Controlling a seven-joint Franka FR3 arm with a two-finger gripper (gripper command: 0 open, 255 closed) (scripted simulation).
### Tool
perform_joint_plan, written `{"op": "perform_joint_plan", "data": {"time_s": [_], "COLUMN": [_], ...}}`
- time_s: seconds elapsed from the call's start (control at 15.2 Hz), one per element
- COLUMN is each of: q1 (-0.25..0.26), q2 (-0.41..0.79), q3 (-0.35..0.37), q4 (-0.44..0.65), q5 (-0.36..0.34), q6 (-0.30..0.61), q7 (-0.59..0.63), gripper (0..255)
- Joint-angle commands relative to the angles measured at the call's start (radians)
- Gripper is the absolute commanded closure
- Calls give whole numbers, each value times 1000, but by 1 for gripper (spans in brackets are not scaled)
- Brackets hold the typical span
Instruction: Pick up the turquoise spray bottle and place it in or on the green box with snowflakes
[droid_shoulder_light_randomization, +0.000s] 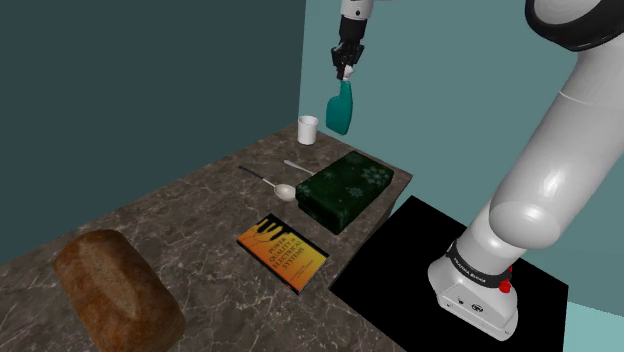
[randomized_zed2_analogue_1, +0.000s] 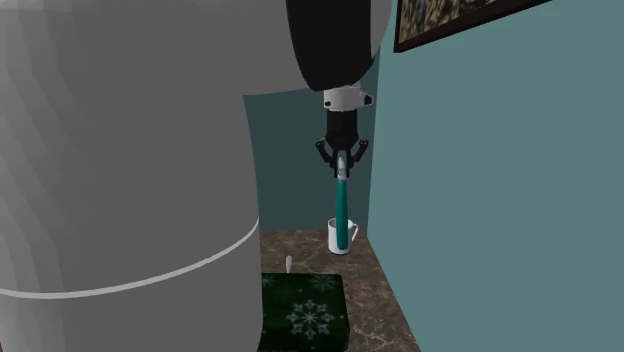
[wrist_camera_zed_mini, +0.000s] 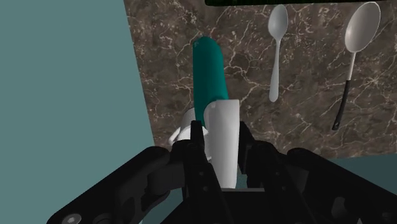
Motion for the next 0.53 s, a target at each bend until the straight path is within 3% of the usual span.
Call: {"op": "perform_joint_plan", "data": {"time_s": [0.0, 0.46], "q1": [0, -1], "q2": [-3, 6], "q3": [0, -1], "q4": [22, 128], "q5": [-1, 2], "q6": [-26, -122], "q7": [0, -3], "gripper": [255, 255]}}
